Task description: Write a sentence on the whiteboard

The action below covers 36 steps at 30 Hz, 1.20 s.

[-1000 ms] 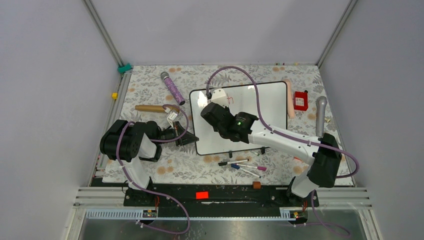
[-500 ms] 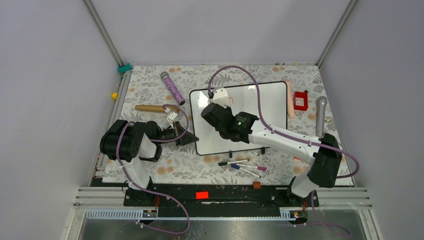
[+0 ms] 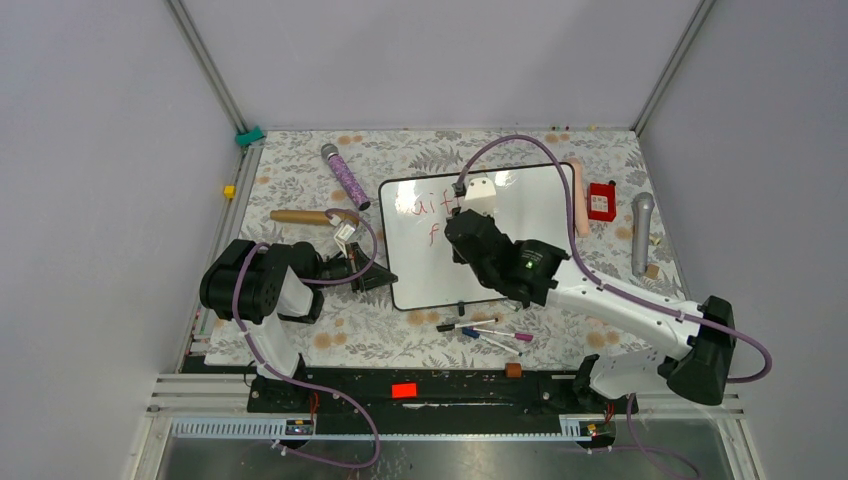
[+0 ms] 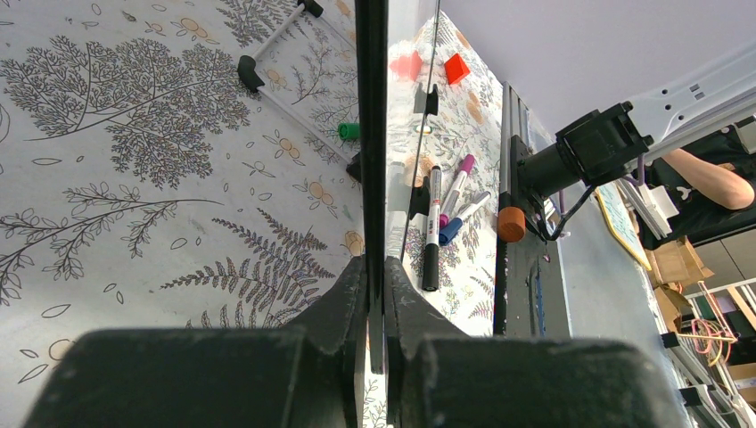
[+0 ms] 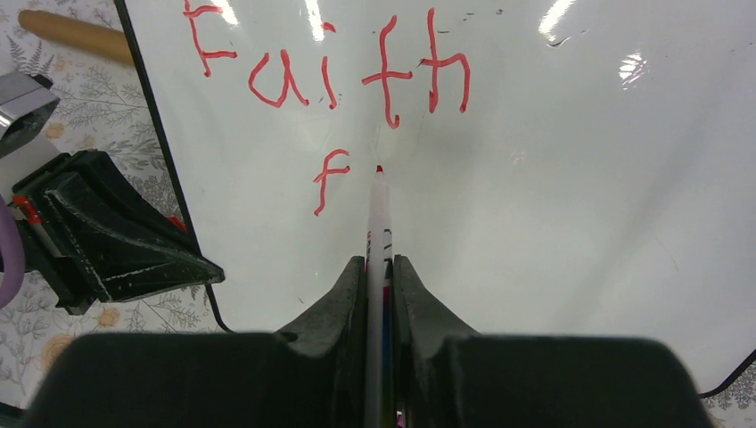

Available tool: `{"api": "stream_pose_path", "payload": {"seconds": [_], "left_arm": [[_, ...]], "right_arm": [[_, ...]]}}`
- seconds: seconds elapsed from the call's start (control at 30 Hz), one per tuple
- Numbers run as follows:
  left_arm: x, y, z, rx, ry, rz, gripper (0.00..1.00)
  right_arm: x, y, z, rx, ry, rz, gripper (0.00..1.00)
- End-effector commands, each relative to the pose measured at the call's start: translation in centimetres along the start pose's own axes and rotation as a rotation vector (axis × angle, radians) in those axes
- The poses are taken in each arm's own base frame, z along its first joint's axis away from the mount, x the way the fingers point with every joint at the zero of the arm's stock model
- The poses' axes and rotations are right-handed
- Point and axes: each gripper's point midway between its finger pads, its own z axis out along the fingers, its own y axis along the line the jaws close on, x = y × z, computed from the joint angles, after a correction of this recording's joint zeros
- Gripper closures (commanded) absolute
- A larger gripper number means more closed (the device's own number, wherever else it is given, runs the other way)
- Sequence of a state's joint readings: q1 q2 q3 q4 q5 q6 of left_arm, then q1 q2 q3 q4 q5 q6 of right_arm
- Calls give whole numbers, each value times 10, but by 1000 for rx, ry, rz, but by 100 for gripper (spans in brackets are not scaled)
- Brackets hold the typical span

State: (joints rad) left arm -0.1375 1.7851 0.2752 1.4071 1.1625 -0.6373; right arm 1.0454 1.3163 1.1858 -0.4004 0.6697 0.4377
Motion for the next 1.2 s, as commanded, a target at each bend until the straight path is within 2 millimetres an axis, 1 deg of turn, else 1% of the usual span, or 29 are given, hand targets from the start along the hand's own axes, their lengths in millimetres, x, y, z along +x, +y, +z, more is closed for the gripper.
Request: {"api": "stream_pose_path", "payload": {"seconds": [0.0,0.1,0.27,0.33,0.8,0.97,1.17], "left_arm": [[-10,-6,3,41,-11,99,100],[-11,-6,3,41,-11,99,100],[-11,-5,3,42,-11,98,100],[-10,-6,3,44,-9,97,100],[-11,-6,3,43,-11,97,100],[-11,-6,3,44,-10,96,100],[-11,-6,3,45,-10,96,100]], "right_arm": [[0,-4,9,34,3,6,100],[9,2,15,17,36,-2,100],[17,13,24,-3,71,-27,100],[18,14,26,0,75,-30,100],[13,7,32,39,63,-25,100],[28,10,36,30,118,-33,100],[37,10,32,13,160,-37,100]]}}
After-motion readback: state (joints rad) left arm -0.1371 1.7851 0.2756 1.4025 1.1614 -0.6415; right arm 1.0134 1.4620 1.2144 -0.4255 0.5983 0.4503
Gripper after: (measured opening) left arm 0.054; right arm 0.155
